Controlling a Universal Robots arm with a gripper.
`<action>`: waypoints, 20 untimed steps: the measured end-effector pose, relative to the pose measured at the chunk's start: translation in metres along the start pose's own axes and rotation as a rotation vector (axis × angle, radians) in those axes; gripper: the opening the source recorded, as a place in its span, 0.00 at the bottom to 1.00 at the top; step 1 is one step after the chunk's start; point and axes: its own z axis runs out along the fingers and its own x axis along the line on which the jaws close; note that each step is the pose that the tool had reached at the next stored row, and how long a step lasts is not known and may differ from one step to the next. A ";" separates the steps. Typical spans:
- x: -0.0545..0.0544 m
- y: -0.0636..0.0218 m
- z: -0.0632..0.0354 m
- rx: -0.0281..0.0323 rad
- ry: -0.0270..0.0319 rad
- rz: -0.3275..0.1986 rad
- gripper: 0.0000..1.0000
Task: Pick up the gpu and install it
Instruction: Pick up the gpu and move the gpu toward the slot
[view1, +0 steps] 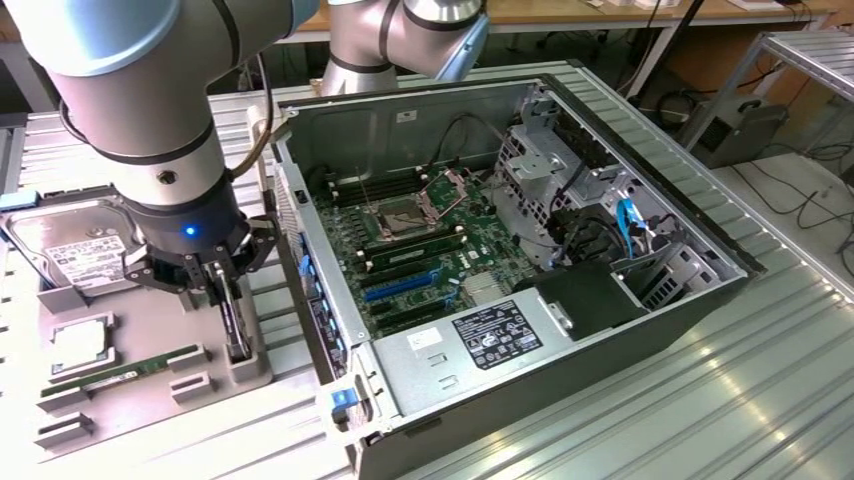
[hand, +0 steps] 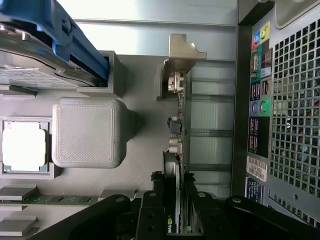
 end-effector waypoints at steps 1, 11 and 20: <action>0.000 0.0000 0.0000 0.0000 0.0000 0.000 0.26; 0.000 -0.0003 -0.0170 -0.0010 0.0004 -0.007 0.26; -0.002 -0.0023 -0.0577 -0.0107 0.0002 -0.013 0.26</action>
